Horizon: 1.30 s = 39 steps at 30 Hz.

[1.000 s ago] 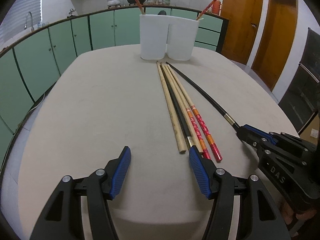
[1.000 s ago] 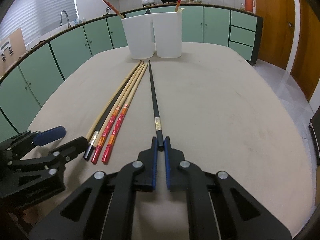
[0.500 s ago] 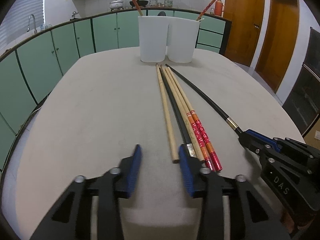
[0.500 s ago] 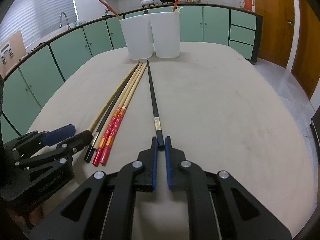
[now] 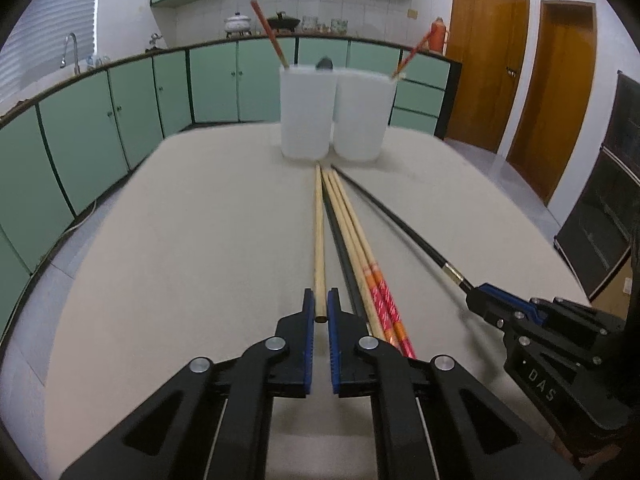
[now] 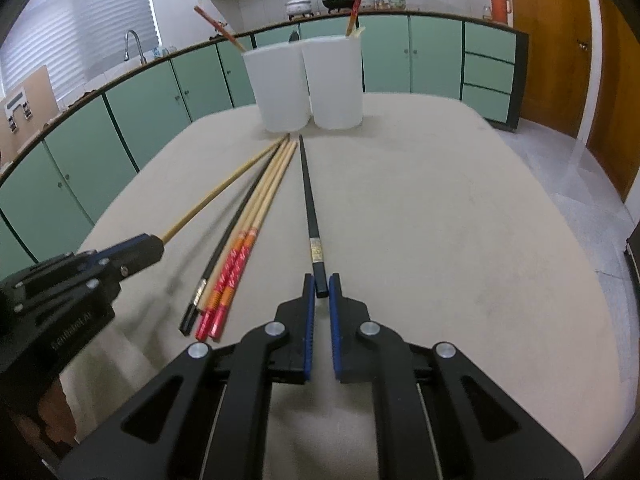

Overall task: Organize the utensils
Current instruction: 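Grasp a plain wooden chopstick with the left tool while the right tool holds the black one, then carry the black and wooden chopsticks to the white holder and drop them in with both tools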

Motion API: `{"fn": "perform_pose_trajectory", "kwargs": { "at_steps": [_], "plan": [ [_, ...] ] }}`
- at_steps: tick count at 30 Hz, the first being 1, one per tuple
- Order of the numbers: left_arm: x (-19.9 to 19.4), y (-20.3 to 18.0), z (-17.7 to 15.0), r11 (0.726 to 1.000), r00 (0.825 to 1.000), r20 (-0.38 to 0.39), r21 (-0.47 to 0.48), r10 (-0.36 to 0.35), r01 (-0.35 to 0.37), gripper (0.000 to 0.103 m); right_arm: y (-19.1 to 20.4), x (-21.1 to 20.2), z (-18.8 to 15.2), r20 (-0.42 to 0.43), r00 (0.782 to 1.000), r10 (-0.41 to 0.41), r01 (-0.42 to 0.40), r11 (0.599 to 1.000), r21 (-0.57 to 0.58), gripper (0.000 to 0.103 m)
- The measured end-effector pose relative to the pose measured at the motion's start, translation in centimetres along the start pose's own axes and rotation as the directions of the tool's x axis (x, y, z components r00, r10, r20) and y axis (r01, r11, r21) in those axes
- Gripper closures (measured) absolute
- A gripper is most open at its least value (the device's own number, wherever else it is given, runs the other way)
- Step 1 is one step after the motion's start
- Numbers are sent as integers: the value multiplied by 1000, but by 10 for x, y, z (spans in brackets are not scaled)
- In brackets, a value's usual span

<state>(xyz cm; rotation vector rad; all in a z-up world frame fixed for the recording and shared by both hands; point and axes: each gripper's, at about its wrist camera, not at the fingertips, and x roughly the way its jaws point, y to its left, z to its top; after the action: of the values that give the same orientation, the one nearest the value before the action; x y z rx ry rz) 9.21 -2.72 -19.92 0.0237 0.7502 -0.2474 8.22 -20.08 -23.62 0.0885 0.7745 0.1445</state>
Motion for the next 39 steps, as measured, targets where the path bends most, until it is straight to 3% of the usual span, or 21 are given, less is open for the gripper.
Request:
{"fn": "perform_pose_trajectory", "kwargs": {
  "at_steps": [11,21,32,39],
  "plan": [
    [-45,1,39,1000,990,142,-8,12,-11,97,7,-41,30,134,991,-2,10,998,-59,97],
    [-80,6,93,1000,959,284,-3,-8,9,97,-2,-78,90,236,970,59,-48,998,-50,97],
    [-86,6,139,999,944,327,21,-45,41,97,-16,-91,160,217,962,163,-171,985,17,97],
    [-91,7,154,998,939,336,30,-66,59,97,-9,-95,184,207,964,164,-162,986,-31,97]
  ]
}}
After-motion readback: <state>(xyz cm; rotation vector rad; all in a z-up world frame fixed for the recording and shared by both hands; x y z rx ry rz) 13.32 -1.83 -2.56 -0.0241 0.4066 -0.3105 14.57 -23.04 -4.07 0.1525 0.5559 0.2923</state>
